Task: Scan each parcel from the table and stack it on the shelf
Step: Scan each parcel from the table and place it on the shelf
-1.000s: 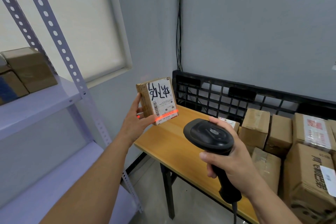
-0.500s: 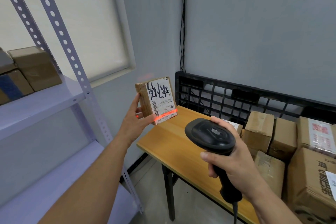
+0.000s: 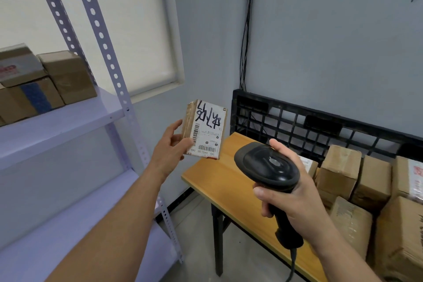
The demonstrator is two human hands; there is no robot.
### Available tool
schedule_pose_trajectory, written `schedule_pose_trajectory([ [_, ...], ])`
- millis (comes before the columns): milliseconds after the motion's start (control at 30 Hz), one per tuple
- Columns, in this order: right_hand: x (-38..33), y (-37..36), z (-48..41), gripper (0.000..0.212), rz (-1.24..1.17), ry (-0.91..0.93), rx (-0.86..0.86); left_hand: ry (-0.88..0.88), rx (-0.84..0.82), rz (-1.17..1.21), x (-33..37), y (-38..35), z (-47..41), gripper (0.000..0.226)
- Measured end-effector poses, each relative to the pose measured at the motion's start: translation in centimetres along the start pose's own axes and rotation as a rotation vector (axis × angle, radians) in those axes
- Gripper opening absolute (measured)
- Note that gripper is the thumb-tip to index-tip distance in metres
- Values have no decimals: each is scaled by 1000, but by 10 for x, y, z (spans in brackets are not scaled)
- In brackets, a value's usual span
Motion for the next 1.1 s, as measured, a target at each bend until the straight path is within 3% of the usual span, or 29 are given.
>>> schedule_pose_trajectory([
  [100, 0, -7, -3, 88, 7, 19, -4, 11, -8, 7, 1, 2, 5, 26],
  [233, -1, -10, -8, 89, 30, 37, 15, 14, -122, 15, 5, -7, 12, 15],
  [400, 5, -24, -12, 91, 19, 6, -54, -13, -231, 30, 11, -28, 19, 37],
  [600, 11, -23, -12, 88, -8, -11, -22, 31, -414, -18, 6, -42, 21, 62],
  [900, -6, -20, -6, 90, -15, 31, -83, -13, -193, -141, 20, 0, -7, 45],
  [1100, -11, -22, -7, 89, -16, 46, -90, -21, -194, -264, 17, 10, -17, 43],
])
Point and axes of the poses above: each hand's wrist, its own z-axis away from the middle knuckle, its own y-axis out of the back of the hand, x = y × z, the point moved 7 cm from there along -z, towards the middle knuckle, and after that the axes turned 8 degrees about y, right-handed, at the moved point
